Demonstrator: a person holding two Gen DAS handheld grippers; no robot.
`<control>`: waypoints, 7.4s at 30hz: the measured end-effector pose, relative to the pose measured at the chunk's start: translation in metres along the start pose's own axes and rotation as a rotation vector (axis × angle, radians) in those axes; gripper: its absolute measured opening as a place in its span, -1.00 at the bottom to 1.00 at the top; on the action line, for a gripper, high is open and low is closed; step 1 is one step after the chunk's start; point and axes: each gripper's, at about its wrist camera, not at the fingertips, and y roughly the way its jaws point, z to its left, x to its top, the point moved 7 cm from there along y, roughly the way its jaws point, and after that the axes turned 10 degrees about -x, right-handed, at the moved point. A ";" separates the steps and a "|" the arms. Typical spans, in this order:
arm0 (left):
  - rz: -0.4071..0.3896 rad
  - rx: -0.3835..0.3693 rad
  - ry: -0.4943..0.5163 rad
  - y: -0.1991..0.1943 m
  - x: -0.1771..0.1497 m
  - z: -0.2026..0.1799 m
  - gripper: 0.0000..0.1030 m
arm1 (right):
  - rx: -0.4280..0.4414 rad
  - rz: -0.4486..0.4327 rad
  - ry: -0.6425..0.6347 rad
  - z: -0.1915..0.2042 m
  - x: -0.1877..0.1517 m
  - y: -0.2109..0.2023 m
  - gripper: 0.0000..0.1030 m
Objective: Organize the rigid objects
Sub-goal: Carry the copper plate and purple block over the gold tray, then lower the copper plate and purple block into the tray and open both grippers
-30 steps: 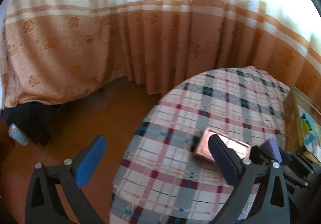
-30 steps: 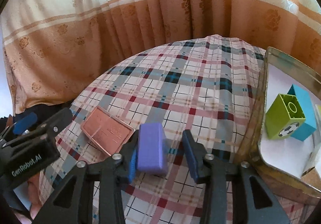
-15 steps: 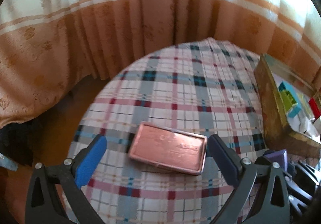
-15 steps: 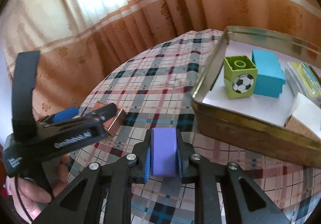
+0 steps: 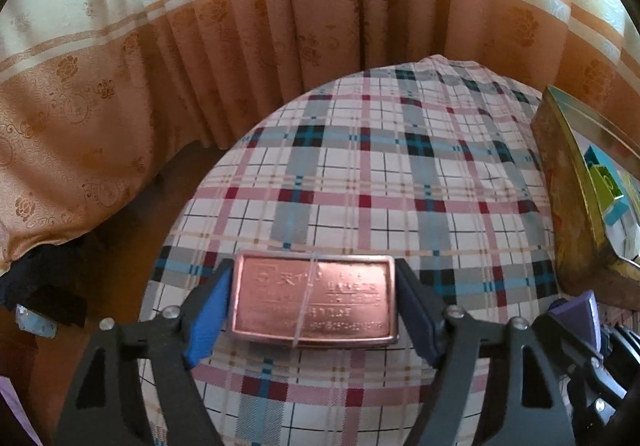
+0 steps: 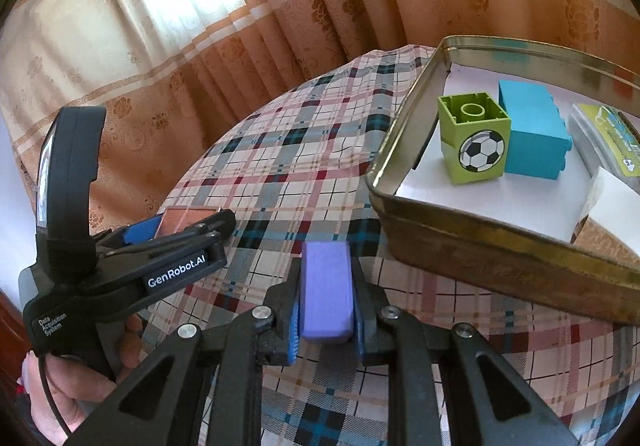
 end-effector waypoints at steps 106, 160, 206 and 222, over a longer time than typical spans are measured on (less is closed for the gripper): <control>-0.390 -0.116 -0.066 -0.118 -0.006 -0.081 0.49 | -0.334 -0.566 0.029 -0.108 0.010 -0.162 -0.58; -0.410 -0.310 0.132 -0.129 0.031 -0.236 0.49 | -0.429 -0.628 0.116 -0.189 0.038 -0.204 -0.57; -0.333 -0.289 0.121 -0.057 0.089 -0.272 0.49 | -0.414 -0.553 0.159 -0.228 0.121 -0.146 -0.57; -0.268 -0.244 0.127 -0.037 0.095 -0.276 0.49 | -0.417 -0.488 0.170 -0.234 0.129 -0.125 -0.57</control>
